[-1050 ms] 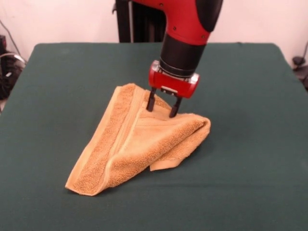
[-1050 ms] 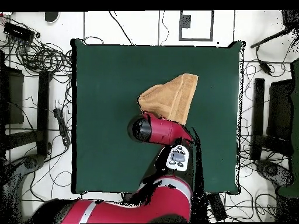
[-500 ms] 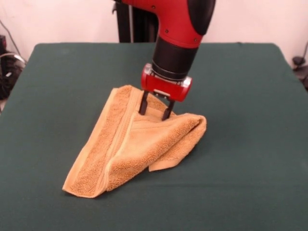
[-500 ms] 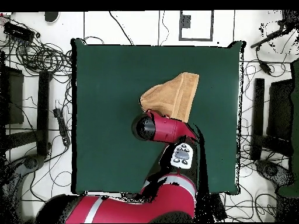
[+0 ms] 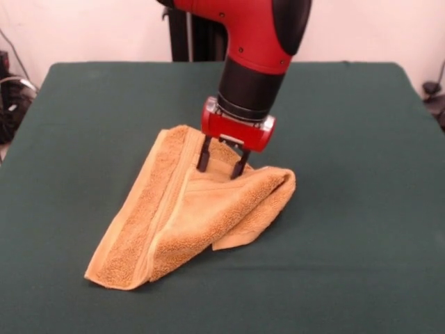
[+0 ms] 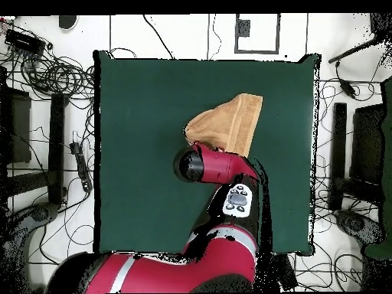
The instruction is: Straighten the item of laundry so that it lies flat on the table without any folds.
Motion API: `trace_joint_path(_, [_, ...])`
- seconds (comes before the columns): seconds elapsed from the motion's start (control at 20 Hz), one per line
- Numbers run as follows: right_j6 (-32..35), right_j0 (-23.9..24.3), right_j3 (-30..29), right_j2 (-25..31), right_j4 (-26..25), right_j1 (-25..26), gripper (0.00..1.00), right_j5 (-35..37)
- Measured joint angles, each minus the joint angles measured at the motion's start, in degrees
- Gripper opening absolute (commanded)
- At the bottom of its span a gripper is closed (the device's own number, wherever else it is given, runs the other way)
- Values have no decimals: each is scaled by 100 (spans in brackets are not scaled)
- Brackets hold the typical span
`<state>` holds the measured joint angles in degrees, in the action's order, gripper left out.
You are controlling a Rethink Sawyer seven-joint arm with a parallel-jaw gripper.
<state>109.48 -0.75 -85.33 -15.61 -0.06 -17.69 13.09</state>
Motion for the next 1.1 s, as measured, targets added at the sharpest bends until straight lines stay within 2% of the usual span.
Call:
trace_joint_path(0.5, [0, 121, 438, -69, -314, 142, 100, -53])
trace_joint_path(1.1, [1, 798, 814, -47, -964, 180, 100, -256])
